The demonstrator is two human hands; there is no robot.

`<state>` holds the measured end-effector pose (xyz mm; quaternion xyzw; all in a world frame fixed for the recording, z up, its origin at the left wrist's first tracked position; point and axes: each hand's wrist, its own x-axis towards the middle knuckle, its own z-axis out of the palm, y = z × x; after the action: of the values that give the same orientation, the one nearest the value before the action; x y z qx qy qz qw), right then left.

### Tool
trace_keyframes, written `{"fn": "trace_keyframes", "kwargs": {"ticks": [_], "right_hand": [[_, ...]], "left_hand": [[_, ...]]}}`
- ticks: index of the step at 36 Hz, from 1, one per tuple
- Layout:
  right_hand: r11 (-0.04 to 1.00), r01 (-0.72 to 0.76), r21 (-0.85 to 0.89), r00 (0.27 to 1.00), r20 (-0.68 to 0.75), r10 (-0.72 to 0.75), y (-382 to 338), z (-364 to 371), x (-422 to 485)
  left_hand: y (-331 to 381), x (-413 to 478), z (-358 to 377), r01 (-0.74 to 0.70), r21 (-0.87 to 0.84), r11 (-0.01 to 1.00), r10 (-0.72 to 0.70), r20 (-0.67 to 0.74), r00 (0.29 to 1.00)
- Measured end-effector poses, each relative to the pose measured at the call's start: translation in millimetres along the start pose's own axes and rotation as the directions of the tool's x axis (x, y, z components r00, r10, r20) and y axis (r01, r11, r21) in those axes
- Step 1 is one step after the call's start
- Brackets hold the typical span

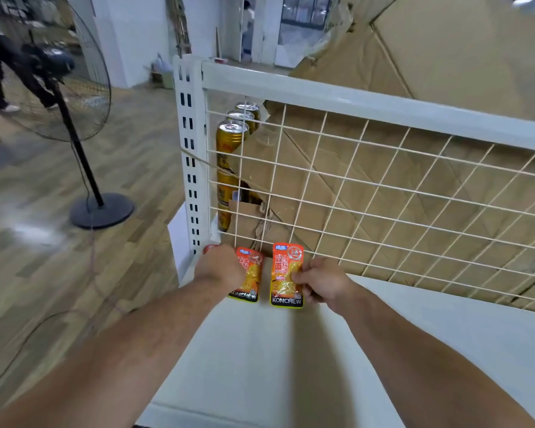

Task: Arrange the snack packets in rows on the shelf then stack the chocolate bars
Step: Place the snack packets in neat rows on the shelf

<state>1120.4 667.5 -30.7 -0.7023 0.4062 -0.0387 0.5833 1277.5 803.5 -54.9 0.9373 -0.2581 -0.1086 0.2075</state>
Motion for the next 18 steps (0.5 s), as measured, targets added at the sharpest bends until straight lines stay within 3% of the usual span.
{"fn": "trace_keyframes", "kwargs": {"ticks": [10,18], "right_hand": [[0.999,-0.021,-0.027,1.0,0.013,0.022,-1.7,0.4,3.0],[0.998,-0.021,-0.058,1.0,0.021,0.022,-2.1,4.2,5.2]], "left_hand": [[-0.4,-1.6,-2.2,-0.03,0.094,0.995,0.033,-0.039,0.999],[-0.3,-7.1,-6.4,-0.04,0.045,0.998,0.043,-0.072,0.996]]}}
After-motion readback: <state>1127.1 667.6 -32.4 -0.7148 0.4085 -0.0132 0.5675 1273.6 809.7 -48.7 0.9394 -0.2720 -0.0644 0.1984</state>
